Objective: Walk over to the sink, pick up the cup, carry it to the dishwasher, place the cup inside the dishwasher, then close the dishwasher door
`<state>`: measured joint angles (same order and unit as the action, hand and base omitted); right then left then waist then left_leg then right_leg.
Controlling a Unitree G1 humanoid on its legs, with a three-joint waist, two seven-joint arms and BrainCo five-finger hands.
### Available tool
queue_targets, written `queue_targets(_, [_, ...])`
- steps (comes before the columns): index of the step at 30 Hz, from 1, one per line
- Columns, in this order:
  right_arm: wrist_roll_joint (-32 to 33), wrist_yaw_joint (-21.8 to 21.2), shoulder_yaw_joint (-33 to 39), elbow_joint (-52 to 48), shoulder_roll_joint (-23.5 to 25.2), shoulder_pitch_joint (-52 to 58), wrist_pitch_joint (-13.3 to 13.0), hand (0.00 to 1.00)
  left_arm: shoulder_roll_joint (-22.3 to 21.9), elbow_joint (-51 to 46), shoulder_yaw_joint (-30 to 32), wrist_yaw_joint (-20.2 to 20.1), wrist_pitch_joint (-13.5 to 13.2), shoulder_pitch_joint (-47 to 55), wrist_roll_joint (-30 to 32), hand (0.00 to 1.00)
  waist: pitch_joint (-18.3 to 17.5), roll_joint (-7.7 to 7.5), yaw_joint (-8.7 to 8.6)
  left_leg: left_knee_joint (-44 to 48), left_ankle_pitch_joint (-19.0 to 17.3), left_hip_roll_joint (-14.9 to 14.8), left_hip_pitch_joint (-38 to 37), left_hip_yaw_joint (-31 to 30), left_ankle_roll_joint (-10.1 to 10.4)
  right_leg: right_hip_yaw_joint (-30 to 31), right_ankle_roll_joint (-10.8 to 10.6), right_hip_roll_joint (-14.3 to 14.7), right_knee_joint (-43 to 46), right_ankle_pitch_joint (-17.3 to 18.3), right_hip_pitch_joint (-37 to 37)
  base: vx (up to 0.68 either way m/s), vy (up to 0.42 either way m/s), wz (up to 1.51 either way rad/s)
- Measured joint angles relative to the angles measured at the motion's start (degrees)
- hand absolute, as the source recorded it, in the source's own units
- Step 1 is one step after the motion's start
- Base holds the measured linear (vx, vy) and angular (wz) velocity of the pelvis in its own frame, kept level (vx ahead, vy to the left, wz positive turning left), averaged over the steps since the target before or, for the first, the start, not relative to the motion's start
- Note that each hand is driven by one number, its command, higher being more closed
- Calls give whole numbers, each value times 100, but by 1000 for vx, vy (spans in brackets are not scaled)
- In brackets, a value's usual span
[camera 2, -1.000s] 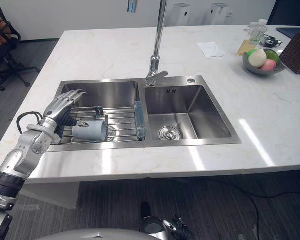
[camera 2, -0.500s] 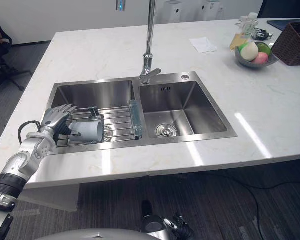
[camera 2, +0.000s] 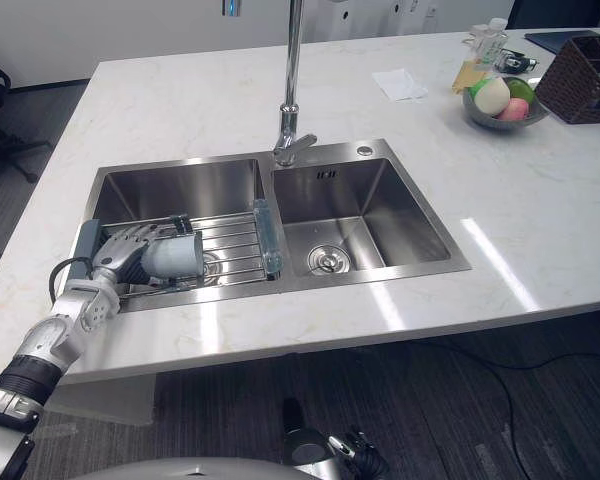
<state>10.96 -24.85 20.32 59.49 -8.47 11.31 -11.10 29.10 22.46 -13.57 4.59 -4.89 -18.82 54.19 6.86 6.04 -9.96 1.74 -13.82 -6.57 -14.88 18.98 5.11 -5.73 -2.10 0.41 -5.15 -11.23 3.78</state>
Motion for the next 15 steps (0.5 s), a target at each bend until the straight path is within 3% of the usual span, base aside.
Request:
queue_targets(4, [-21, 40, -7, 2, 3, 3, -59, 0, -35, -1194, -235, -423, -172, 367, -45, 0, 16, -11, 32, -5, 0, 0, 24, -24, -1, -43, -9, -12, 0, 7, 11, -1, 0, 4])
queue_targets(15, [-26, 49, -111, 17, -7, -6, -133, 0, -58, -1187, -354, -792, -142, 243, -118, 0, 24, 5, -38, -4, 0, 4, 8, -2, -2, -28, -11, -10, 0, 8, -7, 0, 0, 0])
